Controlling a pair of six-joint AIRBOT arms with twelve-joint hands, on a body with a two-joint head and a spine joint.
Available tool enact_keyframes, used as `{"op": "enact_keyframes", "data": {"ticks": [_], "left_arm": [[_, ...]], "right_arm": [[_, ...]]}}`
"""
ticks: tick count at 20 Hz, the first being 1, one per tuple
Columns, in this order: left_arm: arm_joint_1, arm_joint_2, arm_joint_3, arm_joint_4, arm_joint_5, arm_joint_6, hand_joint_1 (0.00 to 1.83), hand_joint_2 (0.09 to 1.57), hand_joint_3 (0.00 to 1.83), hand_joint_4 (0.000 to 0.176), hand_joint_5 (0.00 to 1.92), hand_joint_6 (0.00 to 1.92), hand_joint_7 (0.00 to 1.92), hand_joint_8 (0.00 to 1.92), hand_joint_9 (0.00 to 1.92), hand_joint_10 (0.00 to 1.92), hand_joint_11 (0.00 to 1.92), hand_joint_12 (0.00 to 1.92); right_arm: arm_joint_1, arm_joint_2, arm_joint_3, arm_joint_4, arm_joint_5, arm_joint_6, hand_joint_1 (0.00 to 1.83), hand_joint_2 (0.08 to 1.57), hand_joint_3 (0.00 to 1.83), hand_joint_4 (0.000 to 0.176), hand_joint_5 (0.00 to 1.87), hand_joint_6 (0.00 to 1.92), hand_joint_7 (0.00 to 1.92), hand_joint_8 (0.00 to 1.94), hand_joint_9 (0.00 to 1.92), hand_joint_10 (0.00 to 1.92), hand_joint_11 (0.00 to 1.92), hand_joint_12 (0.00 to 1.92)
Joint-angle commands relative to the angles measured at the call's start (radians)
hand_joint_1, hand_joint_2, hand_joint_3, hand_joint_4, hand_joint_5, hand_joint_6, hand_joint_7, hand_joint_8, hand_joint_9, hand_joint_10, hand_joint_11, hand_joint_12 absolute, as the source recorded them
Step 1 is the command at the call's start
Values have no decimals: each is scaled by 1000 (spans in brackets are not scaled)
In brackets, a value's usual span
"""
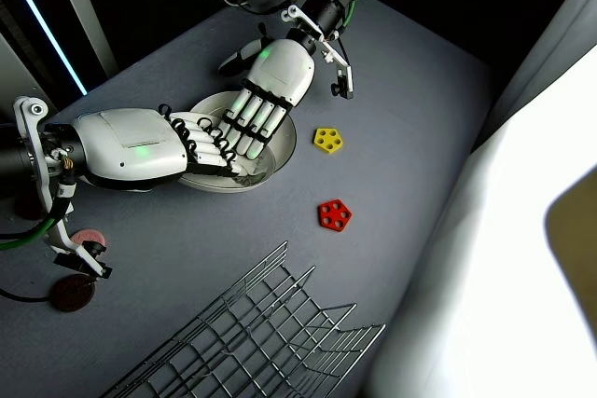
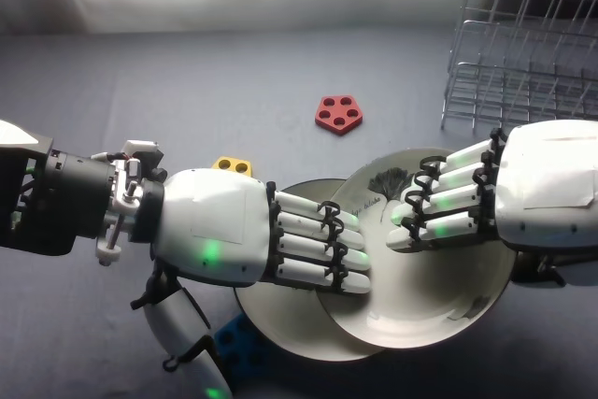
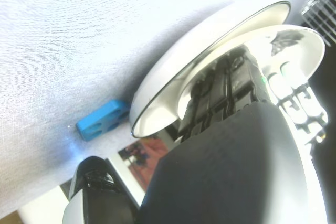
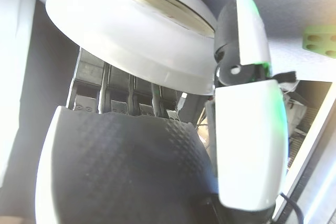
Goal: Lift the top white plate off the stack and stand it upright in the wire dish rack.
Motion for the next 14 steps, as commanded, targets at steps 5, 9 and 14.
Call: {"op": "enact_keyframes", "data": {"ticks": [5,9,14], "left_arm": [[-6,-14,2,15,31,-3,57,869,0,0,54,0,63,0,62,0,75,24],[-6,-14,2,15,31,-3,96,870,1,0,66,1,79,1,90,6,98,32],[-5,-13,2,3,29,-3,68,870,1,0,67,4,62,2,65,3,82,24]], "right_arm": [[3,-7,0,57,63,-6,1274,1106,3,0,420,7,411,6,471,9,480,134],[3,-16,2,65,54,-6,1399,1101,8,0,694,9,701,6,742,8,766,151],[0,-17,2,80,53,-6,1498,1092,2,0,883,1049,975,687,978,938,934,1457]]}}
